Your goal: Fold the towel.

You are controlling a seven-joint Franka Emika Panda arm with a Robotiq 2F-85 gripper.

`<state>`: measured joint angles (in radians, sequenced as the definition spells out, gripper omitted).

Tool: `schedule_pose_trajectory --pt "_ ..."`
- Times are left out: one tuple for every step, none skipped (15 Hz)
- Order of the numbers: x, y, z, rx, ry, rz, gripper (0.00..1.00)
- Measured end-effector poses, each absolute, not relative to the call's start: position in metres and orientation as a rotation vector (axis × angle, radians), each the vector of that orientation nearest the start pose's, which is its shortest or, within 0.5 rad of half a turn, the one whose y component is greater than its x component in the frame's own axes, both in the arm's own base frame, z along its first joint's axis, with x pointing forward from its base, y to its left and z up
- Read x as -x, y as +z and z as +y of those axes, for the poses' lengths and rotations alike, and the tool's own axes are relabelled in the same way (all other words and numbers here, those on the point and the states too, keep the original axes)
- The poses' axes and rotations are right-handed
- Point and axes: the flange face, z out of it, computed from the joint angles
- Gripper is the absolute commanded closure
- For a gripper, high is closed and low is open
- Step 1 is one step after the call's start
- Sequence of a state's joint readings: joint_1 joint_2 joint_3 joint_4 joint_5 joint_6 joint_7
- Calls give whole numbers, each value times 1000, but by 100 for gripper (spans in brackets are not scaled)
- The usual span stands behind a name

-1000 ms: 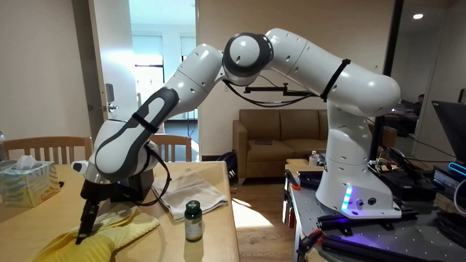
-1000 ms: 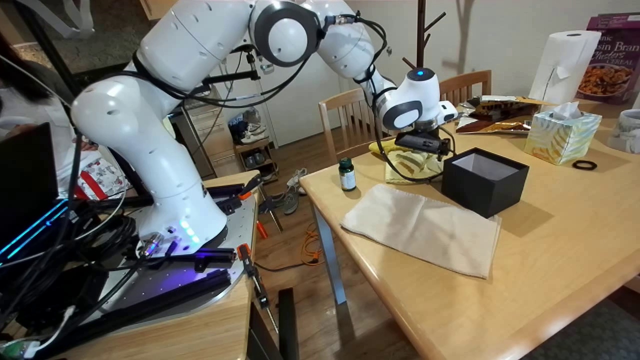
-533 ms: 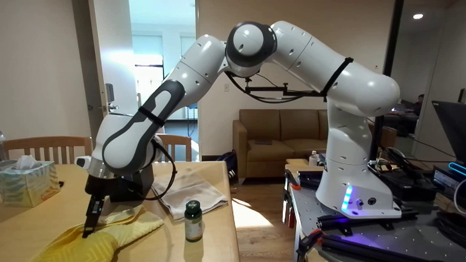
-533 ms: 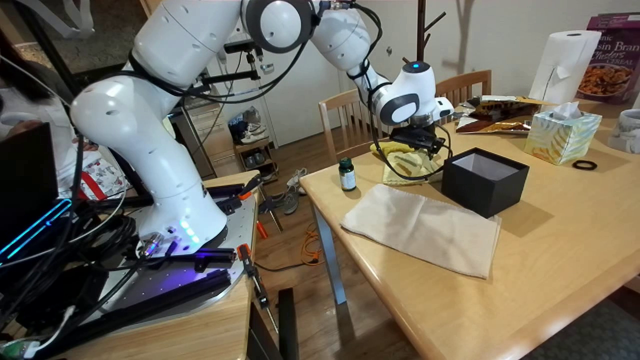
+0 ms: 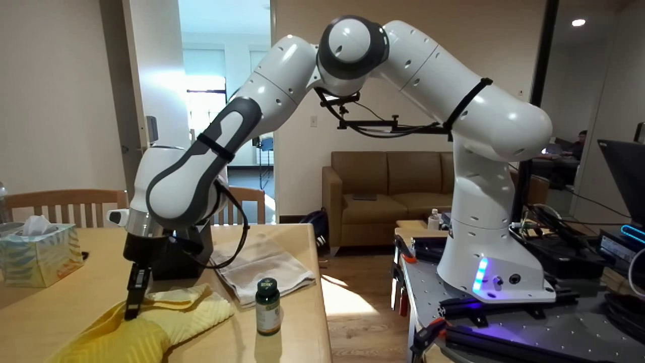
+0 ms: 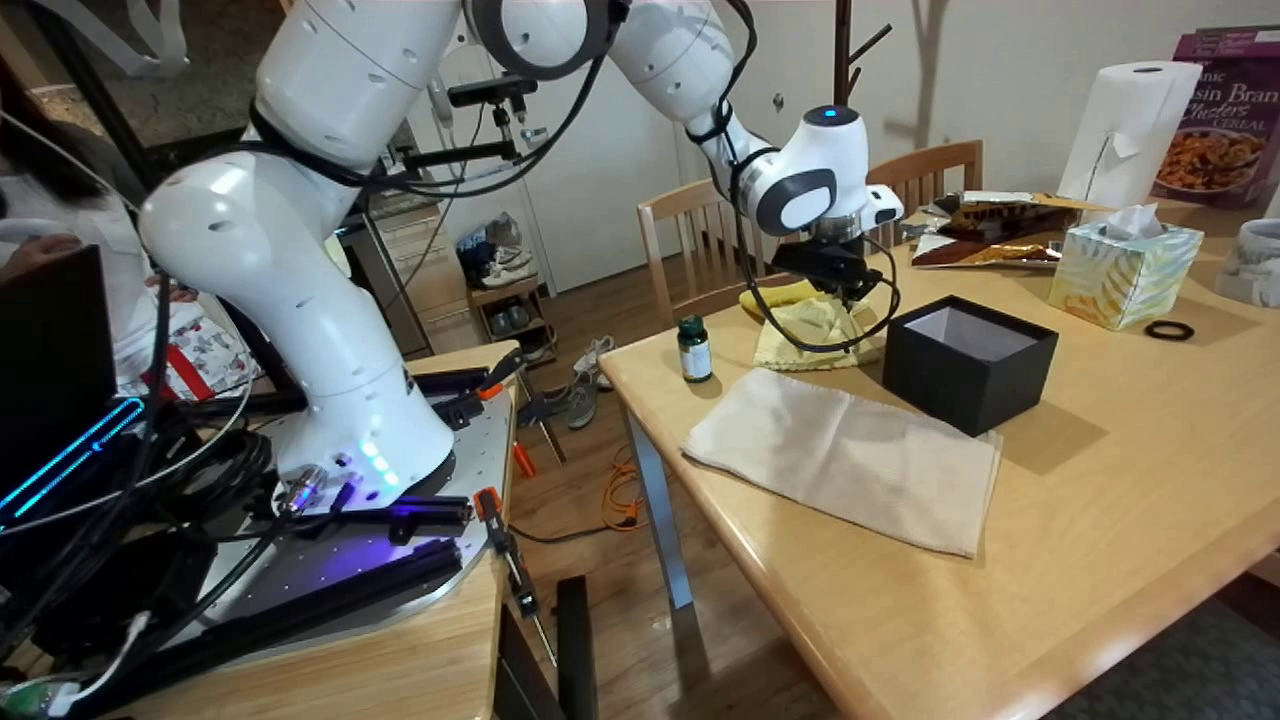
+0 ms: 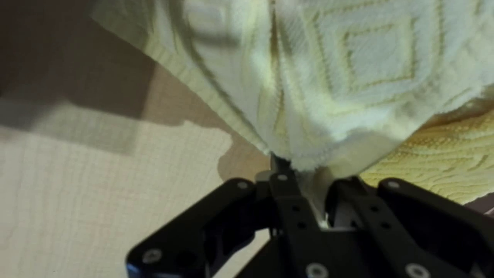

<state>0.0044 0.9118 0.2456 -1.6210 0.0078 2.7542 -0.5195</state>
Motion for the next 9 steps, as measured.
schedule_pose_trajectory --pt "-684 126 149 2808 -387 -940 95" --pt "-683 129 149 2802 -377 -937 95" --pt "-681 133 149 2793 -360 -933 95" --pt "-679 137 150 2782 -339 -928 95" --pt "-677 141 150 2769 -317 -921 95" --pt "-676 146 151 2756 -292 -912 95" --pt "-674 151 150 2742 -263 -902 95" --pt "-672 157 150 2726 -234 -893 95" --pt "-670 163 150 2704 -203 -886 95"
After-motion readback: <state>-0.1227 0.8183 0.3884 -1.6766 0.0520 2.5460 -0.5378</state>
